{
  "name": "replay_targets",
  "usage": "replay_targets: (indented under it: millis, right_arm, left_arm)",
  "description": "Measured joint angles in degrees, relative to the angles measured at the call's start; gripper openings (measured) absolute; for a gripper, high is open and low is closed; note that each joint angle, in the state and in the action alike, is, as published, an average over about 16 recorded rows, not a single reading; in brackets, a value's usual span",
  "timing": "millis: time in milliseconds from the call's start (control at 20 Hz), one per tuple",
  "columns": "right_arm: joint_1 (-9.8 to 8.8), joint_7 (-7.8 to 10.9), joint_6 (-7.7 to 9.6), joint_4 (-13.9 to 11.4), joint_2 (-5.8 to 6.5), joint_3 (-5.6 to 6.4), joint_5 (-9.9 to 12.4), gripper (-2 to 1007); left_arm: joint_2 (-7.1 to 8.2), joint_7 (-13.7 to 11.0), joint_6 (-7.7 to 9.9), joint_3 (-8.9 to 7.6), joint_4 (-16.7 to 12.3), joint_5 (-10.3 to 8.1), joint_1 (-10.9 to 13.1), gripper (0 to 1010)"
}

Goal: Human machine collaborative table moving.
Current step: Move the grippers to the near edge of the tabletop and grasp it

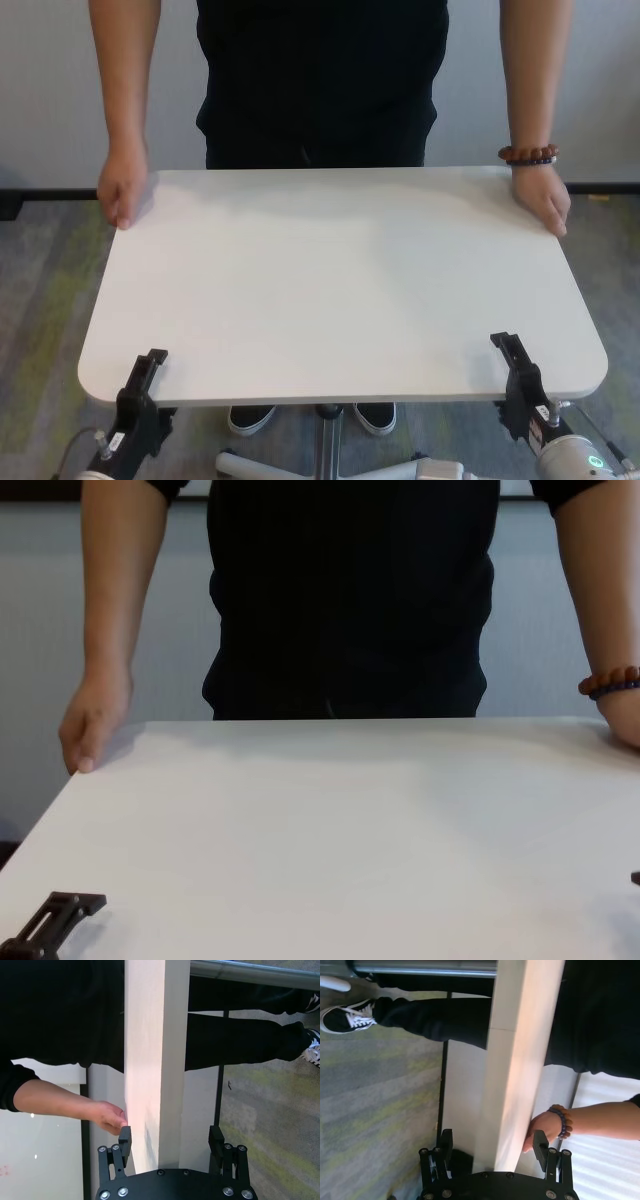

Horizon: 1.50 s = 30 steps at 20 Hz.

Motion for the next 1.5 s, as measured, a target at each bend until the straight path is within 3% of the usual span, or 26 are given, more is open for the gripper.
replay_targets:
  millis: [600,1500]
  right_arm:
    - [-0.98,-1.82,-3.55,-0.01,-1.07,2.24,4.14,1005]
    - [-0.74,-1.48,-2.64,0.01,-0.79,1.7,2.92,1003]
  left_arm:
    - [0.0,0.0,0.0,-0.02,-0.03,-0.03,0.0,1000]
    - [0.0,0.0,0.0,-0.02,-0.04,-0.04,0.0,1000]
